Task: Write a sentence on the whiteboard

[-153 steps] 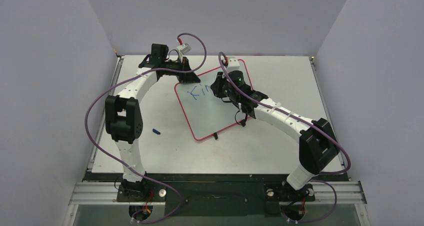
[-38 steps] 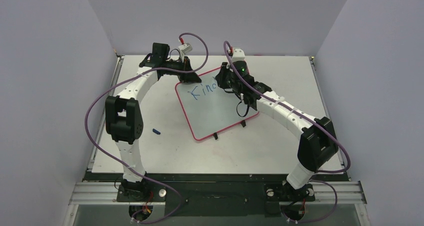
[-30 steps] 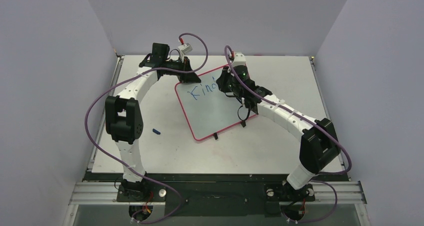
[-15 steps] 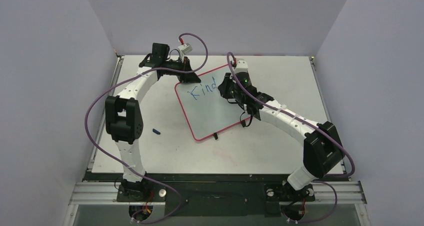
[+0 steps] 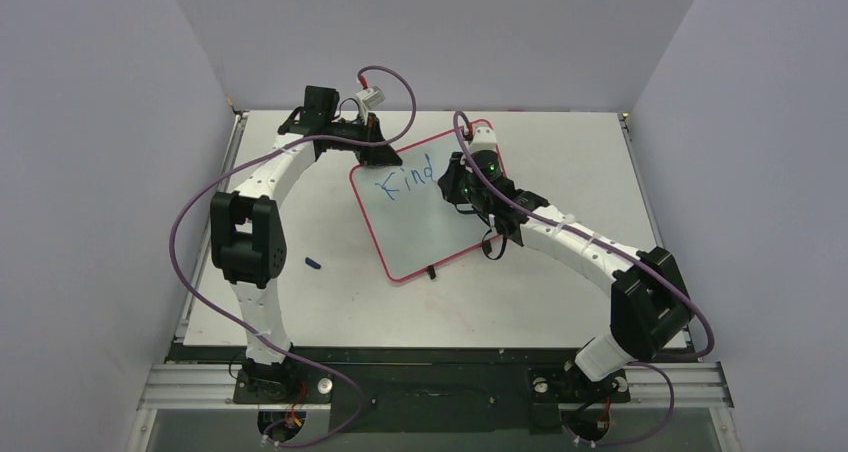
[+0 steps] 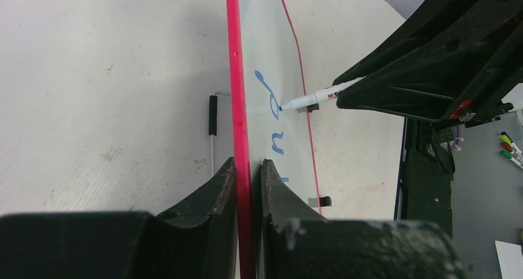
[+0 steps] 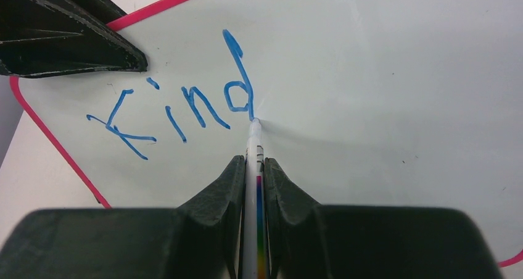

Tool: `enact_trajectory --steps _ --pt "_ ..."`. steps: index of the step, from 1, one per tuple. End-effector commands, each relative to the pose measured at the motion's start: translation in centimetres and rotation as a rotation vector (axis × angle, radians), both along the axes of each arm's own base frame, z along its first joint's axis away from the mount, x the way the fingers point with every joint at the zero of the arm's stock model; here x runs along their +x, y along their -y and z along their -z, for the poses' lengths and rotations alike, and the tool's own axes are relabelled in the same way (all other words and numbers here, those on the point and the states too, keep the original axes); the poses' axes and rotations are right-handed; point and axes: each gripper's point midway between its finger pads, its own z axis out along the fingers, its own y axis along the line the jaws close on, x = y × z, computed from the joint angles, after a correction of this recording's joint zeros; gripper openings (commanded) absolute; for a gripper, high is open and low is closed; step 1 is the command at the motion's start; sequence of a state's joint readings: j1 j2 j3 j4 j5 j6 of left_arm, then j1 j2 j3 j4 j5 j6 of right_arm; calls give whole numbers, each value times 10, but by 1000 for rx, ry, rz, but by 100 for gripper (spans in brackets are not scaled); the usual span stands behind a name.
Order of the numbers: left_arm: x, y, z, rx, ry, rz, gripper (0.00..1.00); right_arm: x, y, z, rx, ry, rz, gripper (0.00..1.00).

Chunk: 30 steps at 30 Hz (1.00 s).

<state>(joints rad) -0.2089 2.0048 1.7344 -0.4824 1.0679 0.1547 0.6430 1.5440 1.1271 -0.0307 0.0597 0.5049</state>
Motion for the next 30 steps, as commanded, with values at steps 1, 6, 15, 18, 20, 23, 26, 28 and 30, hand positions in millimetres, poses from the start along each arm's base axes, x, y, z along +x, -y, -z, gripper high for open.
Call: enact_trajectory --steps 1,6,15,18,20,23,26,28,30 --pt "-16 15 -25 -25 121 101 0 -2 14 -6 -45 18 31 0" --pt "-16 15 -25 -24 121 100 0 -4 17 -19 -44 37 33 0" --pt "-17 14 -25 -22 122 101 0 -20 24 -71 34 123 10 0" --pt "-17 15 -25 -21 124 101 0 -19 33 -79 34 146 26 0" --pt "-17 15 -26 -21 125 102 0 -14 40 -78 30 149 40 0" --pt "-17 15 -25 -21 124 102 0 -6 45 -76 33 144 42 0" --pt "-17 15 -25 -19 124 102 0 2 47 -75 42 148 32 0" --pt "-17 15 -24 -18 123 102 0 6 50 -76 38 159 34 0" --pt "-16 16 -23 -17 121 102 0 7 45 -75 39 158 4 0"
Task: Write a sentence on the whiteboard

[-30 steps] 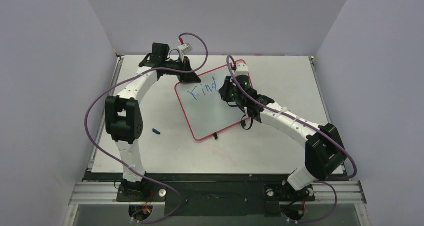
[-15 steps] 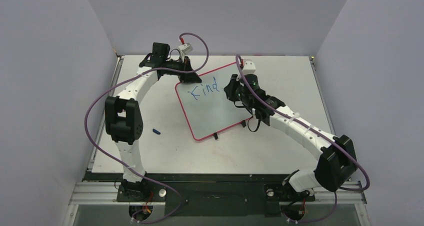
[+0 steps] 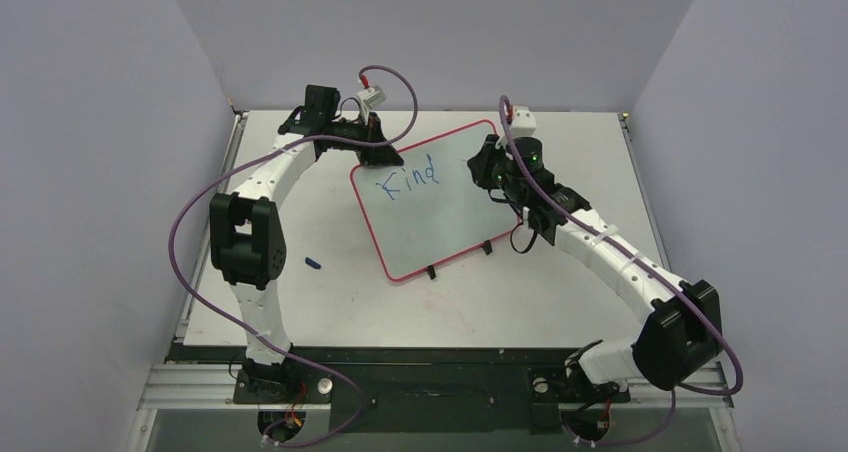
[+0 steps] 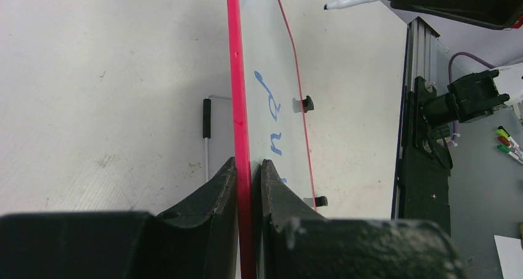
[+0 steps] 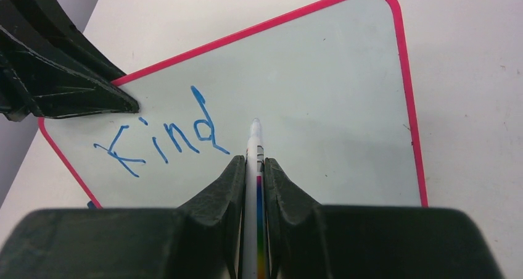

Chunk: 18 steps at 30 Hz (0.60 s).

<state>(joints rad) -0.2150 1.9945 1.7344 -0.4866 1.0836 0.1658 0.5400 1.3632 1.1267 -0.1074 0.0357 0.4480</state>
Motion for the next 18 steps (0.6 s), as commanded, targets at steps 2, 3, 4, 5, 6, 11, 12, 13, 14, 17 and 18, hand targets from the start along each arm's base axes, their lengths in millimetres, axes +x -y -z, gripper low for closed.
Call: enact_trajectory --steps 2,3,4,5,6,11,12,13,14,17,18 --pt "-11 13 -17 -7 106 81 0 10 -12 -9 6 48 -70 0" --pt "-11 13 -16 -8 104 81 0 12 -13 -6 0 43 -74 0" --pt "-11 13 -16 -8 103 82 0 12 -14 -5 -2 41 -78 0" --pt "-11 13 -16 -8 103 83 0 13 -14 -3 -3 41 -80 0" --pt "-11 13 -15 -7 103 83 0 13 -16 -3 -3 41 -85 0" --pt "-11 13 -15 -7 104 83 0 16 -18 -1 -12 46 -93 0" --pt "-11 13 -16 -7 105 83 0 16 -17 -1 -13 46 -92 0" --pt "-11 13 -15 -7 104 83 0 17 -17 0 -18 46 -90 0" --pt "-11 13 -15 -7 103 83 0 17 -17 -1 -19 48 -89 0" --pt "-11 13 -15 -7 103 83 0 18 -17 0 -25 47 -92 0" --pt "-11 13 -15 -7 103 84 0 18 -17 0 -26 46 -92 0"
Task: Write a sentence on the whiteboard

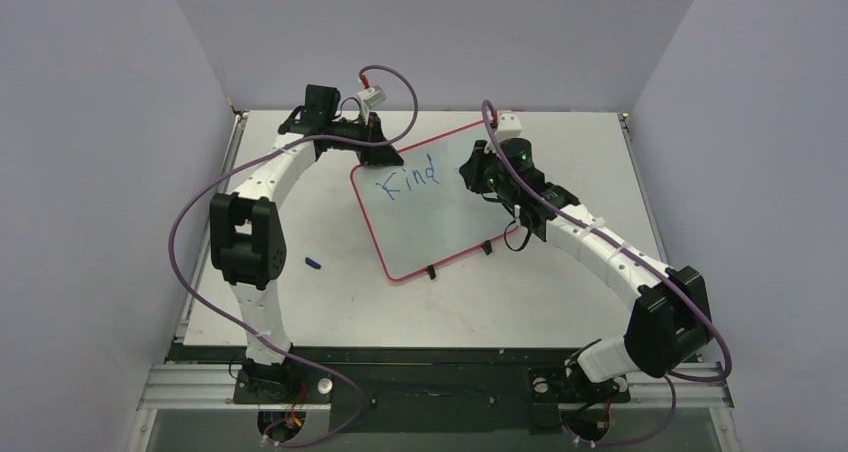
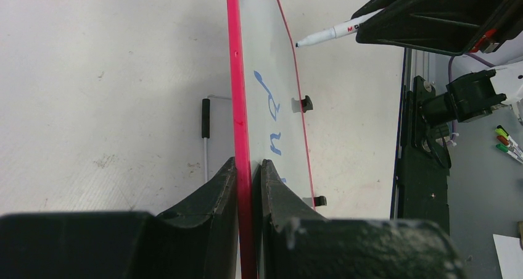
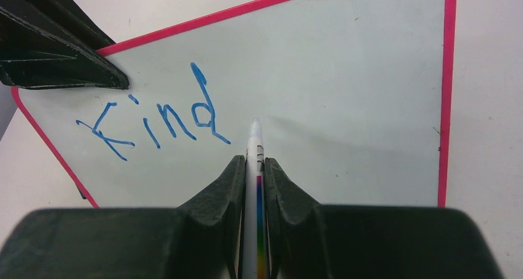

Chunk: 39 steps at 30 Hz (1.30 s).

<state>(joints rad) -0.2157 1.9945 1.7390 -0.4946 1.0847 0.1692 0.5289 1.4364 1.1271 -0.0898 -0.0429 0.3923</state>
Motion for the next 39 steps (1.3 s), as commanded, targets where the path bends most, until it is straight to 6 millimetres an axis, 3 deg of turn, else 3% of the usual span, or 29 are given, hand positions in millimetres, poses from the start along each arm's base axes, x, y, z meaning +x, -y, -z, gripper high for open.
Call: enact_trajectory --steps 1,20,39 --pt "-10 13 -14 -7 102 81 0 13 -6 -27 27 84 -11 0" --pt "-10 13 -14 -5 102 80 0 17 -10 -26 32 79 -16 0" --pt "-10 14 -14 -5 104 82 0 27 -36 -30 66 77 -55 0"
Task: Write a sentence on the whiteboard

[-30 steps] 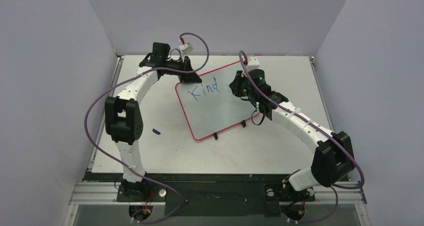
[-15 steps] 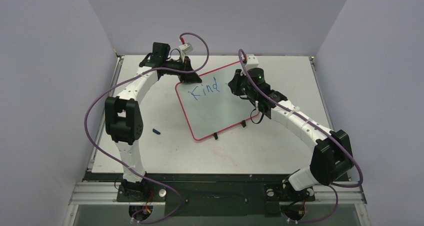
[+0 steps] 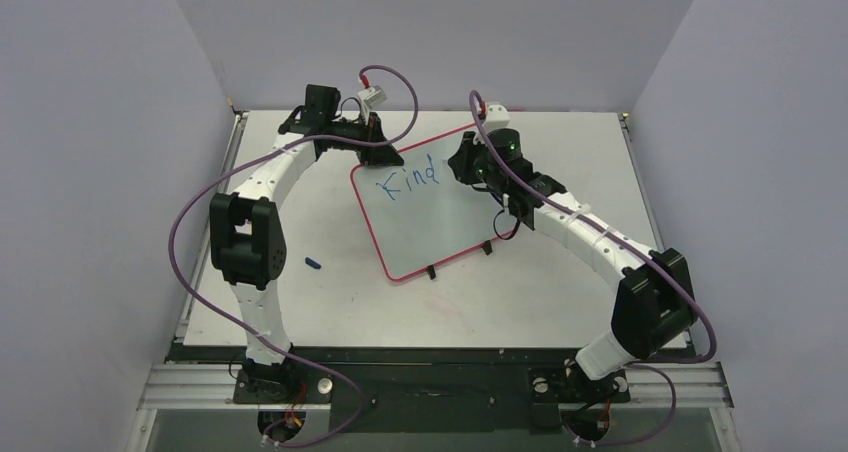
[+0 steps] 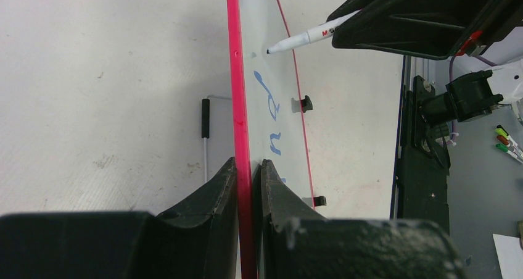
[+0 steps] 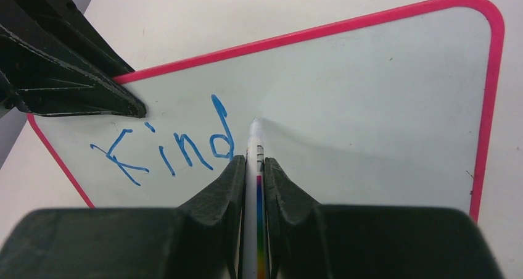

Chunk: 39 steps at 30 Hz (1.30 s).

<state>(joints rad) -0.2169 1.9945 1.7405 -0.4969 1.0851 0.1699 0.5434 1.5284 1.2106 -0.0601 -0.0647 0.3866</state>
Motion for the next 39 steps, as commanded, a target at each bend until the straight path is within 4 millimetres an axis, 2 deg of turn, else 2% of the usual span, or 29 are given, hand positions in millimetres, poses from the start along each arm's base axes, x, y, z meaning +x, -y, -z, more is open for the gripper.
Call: enact_trajectory --steps 1,7,14,15,24,30,39 --pt "-10 13 -14 -5 105 80 0 11 -15 -26 55 59 -19 0" --pt "-10 13 -13 -4 103 81 0 13 -16 -12 44 35 -17 0" --pt "-10 13 -14 -4 104 79 0 1 -9 12 20 -12 -10 0" --pt "-10 13 -14 -4 105 79 0 1 -9 8 31 0 -10 0" --pt "-10 13 -14 -3 105 79 0 -13 -4 24 33 -23 -5 0" --pt "-10 13 -14 -2 105 78 0 -11 -6 17 35 -13 -3 0" --pt "-11 13 -14 -3 105 81 0 8 -7 -6 38 31 28 0"
